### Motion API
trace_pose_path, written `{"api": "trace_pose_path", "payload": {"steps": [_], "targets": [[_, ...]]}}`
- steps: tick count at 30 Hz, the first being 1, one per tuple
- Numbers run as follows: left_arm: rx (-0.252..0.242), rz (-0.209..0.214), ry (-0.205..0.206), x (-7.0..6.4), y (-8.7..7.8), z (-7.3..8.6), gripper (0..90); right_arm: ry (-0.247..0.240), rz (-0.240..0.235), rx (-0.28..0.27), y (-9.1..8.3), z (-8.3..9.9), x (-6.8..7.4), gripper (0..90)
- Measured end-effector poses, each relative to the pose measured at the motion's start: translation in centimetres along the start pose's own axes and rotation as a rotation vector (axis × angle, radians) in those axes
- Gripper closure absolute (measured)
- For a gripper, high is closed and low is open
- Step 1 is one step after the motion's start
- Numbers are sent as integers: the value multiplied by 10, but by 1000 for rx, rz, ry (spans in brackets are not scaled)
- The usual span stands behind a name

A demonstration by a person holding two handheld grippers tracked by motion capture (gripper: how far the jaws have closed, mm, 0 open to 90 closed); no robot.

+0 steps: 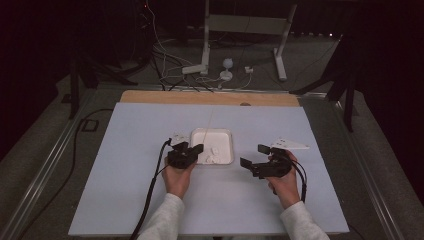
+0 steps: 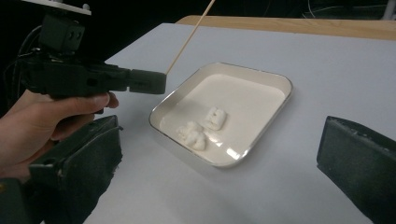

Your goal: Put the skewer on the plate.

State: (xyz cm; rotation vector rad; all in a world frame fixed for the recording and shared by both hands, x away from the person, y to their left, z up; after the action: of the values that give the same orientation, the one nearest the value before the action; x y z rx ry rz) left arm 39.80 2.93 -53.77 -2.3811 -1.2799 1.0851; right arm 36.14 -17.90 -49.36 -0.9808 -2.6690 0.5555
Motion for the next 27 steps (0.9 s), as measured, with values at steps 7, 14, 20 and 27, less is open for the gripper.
{"api": "trace_pose_path", "payload": {"steps": [7, 14, 20, 27], "targets": [[33, -54, -54, 6, 10, 10, 896, -6, 3, -3, -9, 4, -3, 0], [62, -84, -82, 12, 16, 18, 896, -9, -4, -2, -9, 4, -2, 0], [75, -111, -102, 17, 18, 19, 893, -12, -6, 4, -8, 6, -2, 0], [96, -122, -129, 18, 22, 23, 795, -5, -3, 3, -8, 7, -4, 0]]}}
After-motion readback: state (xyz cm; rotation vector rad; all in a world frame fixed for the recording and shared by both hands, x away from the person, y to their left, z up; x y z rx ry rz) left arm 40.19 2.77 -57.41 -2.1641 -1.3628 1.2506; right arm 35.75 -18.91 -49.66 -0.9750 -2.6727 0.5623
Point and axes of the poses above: each handheld gripper's, and its own axes: y roughly forward along the jaws, z roughly out of its underside, x roughly to its left, the point moved 8 cm from there along y, roughly forward along the jaws, and after that the axes turned 13 degrees about -y, right-handed, at the moved point
